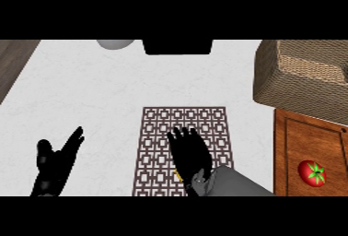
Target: Pick the lemon from the placemat and place it in the basket
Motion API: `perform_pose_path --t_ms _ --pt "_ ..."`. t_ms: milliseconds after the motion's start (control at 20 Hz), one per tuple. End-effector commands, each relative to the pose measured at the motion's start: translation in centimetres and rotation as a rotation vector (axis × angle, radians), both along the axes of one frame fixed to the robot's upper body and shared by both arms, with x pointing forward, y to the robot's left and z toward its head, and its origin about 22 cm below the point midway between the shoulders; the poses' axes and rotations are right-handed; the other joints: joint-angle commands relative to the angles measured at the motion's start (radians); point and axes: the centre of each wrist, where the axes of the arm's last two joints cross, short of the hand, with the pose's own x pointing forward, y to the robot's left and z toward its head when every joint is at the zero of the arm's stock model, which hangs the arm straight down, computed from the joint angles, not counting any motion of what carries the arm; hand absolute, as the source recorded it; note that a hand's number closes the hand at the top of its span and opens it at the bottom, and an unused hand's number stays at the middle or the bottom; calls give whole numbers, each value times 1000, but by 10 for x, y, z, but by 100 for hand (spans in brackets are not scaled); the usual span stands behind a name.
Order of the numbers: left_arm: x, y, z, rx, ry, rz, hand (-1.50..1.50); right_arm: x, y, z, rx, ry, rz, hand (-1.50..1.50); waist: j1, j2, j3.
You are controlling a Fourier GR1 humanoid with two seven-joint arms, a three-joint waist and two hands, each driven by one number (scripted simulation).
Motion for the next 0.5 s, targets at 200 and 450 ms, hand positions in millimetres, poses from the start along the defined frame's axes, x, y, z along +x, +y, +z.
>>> perform_pose_path --t_ms 200,450 --pt "-23 -2 -14 -22 82 6 0 -12 -15 -23 -30 7 -15 -150 2 4 -8" --pt "-25 -5 -13 -14 76 14 0 6 3 -14 -13 -10 -26 -150 5 5 -9"
